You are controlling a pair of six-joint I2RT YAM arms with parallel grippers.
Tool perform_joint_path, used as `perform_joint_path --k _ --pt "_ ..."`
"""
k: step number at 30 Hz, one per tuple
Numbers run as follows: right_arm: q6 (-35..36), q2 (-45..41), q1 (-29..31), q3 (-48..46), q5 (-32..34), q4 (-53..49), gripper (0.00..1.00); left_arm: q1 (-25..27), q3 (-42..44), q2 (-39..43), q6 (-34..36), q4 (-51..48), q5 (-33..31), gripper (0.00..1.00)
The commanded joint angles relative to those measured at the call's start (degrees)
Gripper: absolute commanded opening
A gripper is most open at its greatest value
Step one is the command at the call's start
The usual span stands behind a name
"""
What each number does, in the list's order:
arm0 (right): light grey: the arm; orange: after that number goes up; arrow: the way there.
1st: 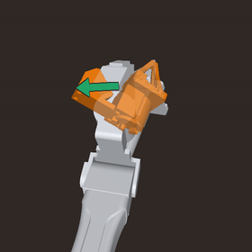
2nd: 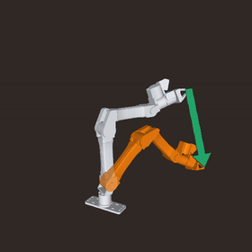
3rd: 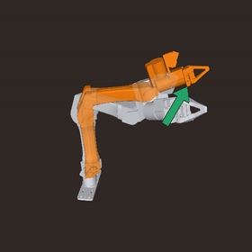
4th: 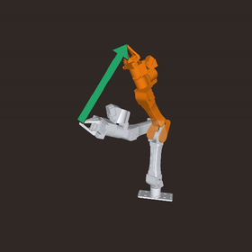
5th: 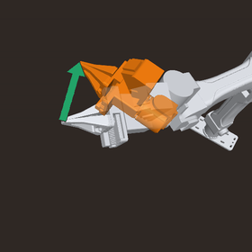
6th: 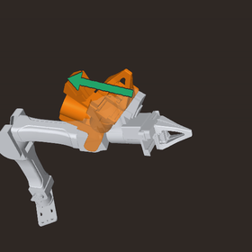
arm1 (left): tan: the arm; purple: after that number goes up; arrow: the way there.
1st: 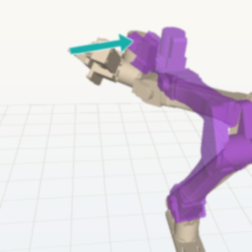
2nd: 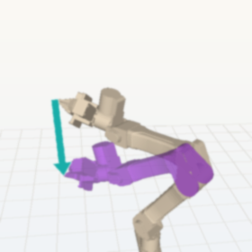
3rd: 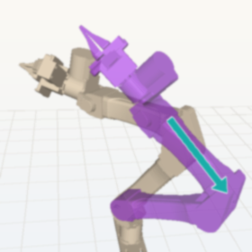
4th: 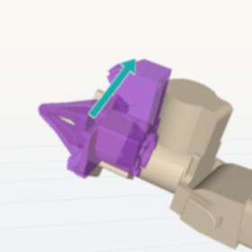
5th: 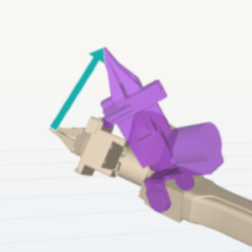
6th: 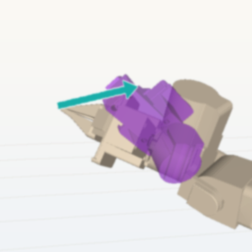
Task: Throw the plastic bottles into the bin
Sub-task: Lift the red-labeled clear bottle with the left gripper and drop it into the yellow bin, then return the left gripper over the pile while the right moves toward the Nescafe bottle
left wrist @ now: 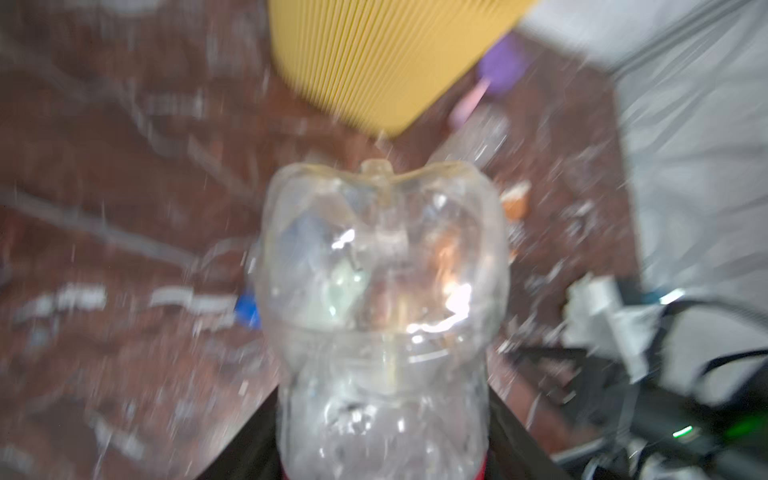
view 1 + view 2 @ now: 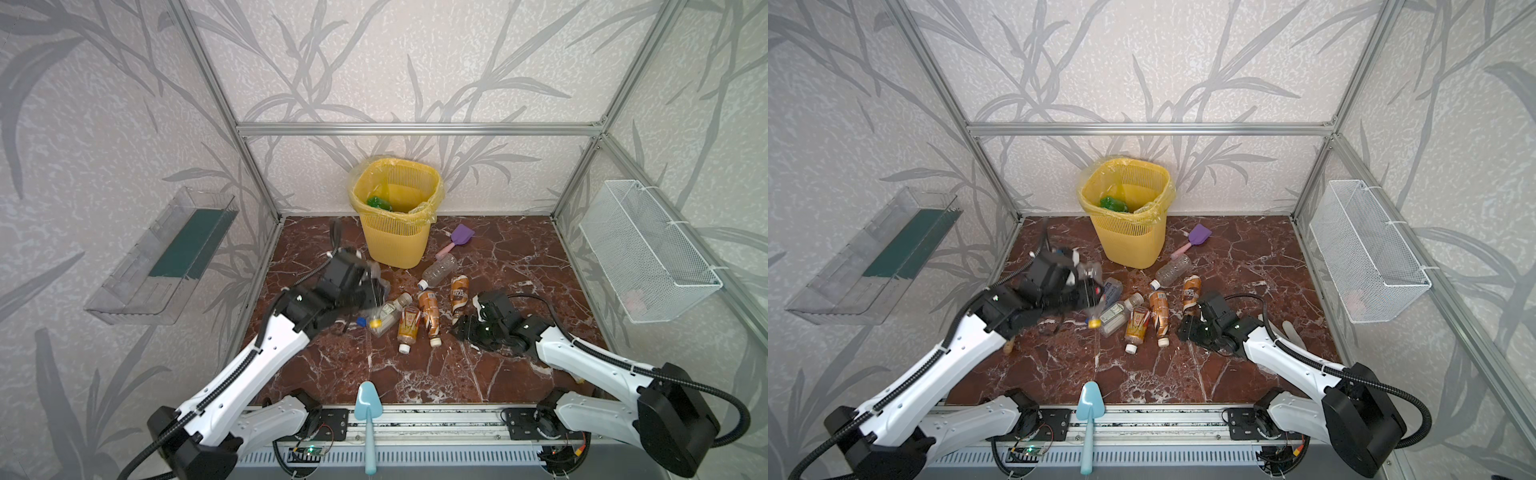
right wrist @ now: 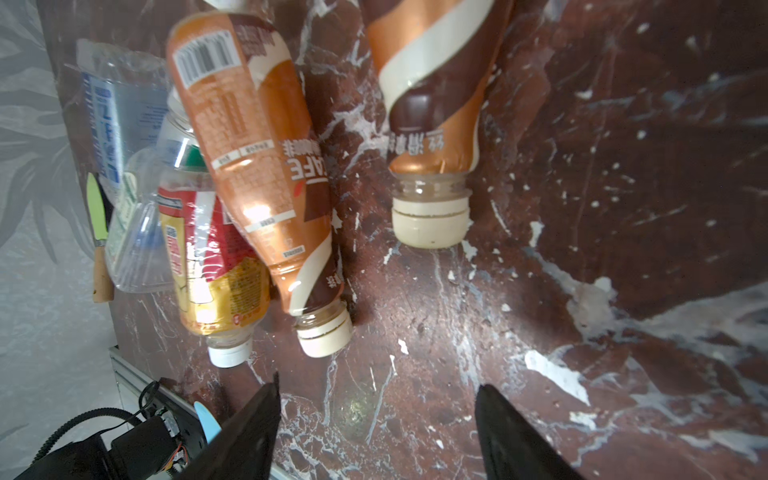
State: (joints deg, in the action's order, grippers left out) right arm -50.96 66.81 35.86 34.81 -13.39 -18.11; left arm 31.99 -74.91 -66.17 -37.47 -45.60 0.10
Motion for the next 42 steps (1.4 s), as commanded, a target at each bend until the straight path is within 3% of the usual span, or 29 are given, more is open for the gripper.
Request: perform_joint_path --k 1,3,6,9,11,15,23,30,42 --pt "1.32 -3.66 -0.17 4.42 1.24 -5.4 0.74 -4.31 -29.51 -12.35 11.36 0.48 -1.09 0.65" --pt "1.91 -5.93 -0.42 5.75 2.93 -8.54 0.75 -6.53 -48.79 -21.66 12.88 -1.74 -2.69 0.76" --pt "1.8 -9.43 -0.93 5.02 5.41 -10.07 0.78 -10.01 -69.88 -33.67 11.14 -9.35 -0.21 0.9" --pt "0.96 -11.74 -1.79 3.17 5.72 -10.53 0.81 -10.63 -74.82 -37.27 10.67 -16.48 2.48 0.99" --pt "0.78 -12.55 -1.88 2.03 5.74 -10.71 0.81 -10.71 -64.98 -32.42 10.29 -15.47 0.93 0.99" --pt "1.64 -11.46 -2.24 0.98 4.98 -9.82 0.81 -11.58 -25.66 -10.67 7.54 2.55 -1.71 0.99" --pt "2.82 -6.86 -2.79 -0.28 4.42 -5.59 0.81 -12.39 10.91 11.2 4.3 2.33 2.21 0.95" --pt "4.13 -3.84 -3.61 0.89 5.12 -3.69 0.8 -12.39 25.65 19.77 0.71 2.72 6.12 0.94" --pt "12.21 5.3 -9.32 11.94 8.08 -5.71 0.8 -12.39 30.67 20.89 -2.3 6.38 10.41 0.92"
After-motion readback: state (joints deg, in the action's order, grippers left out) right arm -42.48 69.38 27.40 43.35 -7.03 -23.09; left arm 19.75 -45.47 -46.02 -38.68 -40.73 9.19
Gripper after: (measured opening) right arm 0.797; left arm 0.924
